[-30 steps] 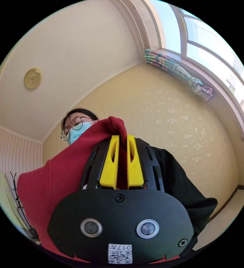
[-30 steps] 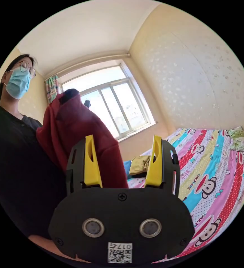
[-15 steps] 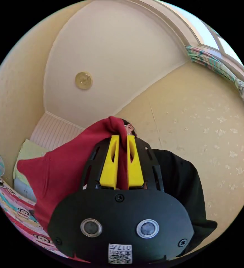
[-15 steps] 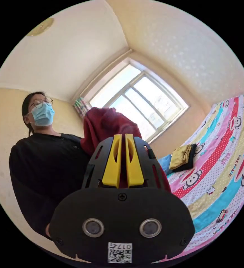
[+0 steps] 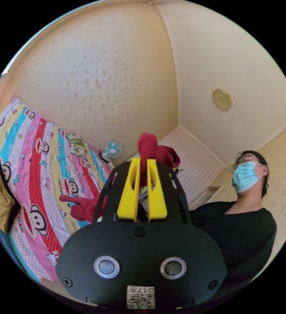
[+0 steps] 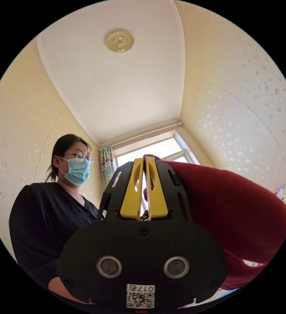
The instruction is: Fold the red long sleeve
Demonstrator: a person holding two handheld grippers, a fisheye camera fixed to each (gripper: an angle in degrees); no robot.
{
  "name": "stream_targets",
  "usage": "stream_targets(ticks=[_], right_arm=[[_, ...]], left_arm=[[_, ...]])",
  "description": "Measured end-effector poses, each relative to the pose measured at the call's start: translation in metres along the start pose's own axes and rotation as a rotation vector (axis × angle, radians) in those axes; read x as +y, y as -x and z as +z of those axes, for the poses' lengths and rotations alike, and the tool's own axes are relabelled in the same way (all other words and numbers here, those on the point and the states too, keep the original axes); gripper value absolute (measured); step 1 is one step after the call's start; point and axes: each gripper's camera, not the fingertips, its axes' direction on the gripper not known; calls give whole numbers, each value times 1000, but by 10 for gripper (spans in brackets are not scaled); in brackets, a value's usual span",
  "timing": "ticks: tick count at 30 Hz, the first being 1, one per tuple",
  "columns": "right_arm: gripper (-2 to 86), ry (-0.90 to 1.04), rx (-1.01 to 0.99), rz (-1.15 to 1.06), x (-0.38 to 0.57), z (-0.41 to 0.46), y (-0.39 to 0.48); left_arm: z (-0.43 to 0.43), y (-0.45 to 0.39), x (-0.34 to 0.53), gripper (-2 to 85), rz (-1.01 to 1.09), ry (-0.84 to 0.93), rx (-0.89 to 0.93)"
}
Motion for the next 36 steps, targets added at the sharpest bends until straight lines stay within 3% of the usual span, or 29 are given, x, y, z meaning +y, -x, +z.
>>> stream_targets(ticks=[3,7,12,16,19,21,22,24,27,30,32,36], right_arm=[[17,-59,-30,20,4,0,7],[17,-131,-40,-17,1,-9,19],[17,-53,139,-114,-21,-4,15],[16,59,357,-52,-33,8,-57],[15,282,647,45,-35,23,-178],[15,422,866,268,-14,13,-287],[15,446,887,338,-6,7,-308],[16,477,890,530,39,-18,-348],[16,574,916,630,109,-45,-344],[14,701,997,828,189,-92,-316],[12,704,1040,974,228,-126,-289],[10,576,1195,1200,255,-189,-218]], left_arm=[[3,5,2,38,57,-61,1],[-1,-24,-14,36,286,-81,-38],[11,-23,-73,34,327,-21,-144],[48,48,-146,40,281,113,-312],[87,157,-208,55,118,195,-466],[95,238,-231,62,-73,199,-646],[93,288,-237,65,-217,223,-732],[86,343,-228,67,-369,255,-721],[80,399,-178,68,-491,303,-678],[92,446,-115,94,-563,540,-752],[103,479,-74,125,-601,739,-809],[98,518,-43,149,-658,853,-929]])
